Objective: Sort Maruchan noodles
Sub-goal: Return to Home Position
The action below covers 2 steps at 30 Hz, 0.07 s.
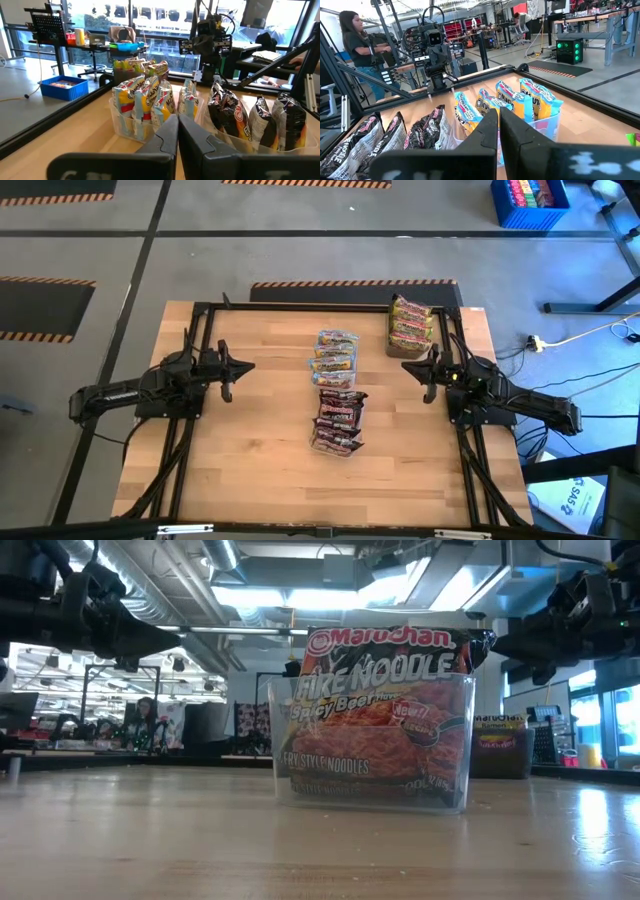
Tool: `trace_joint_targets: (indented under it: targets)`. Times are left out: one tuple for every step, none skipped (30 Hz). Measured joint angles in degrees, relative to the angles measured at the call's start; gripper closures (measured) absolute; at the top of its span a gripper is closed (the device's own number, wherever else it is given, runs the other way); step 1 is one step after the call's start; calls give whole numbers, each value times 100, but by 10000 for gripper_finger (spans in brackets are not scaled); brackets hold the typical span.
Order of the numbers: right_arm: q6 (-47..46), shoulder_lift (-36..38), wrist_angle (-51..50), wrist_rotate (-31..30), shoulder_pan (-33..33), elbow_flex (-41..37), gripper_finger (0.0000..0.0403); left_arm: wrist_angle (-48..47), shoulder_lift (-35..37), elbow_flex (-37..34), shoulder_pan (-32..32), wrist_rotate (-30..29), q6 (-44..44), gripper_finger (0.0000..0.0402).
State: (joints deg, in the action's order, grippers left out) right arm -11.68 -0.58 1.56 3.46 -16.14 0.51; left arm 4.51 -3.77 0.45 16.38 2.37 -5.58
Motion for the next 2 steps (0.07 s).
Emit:
trace_joint_targets:
  targets:
    - [0,0,0,0,0,0,402,0,-1,0,0,0,0,395]
    - [0,0,0,0,0,0,402,0,0,0,0,0,0,395]
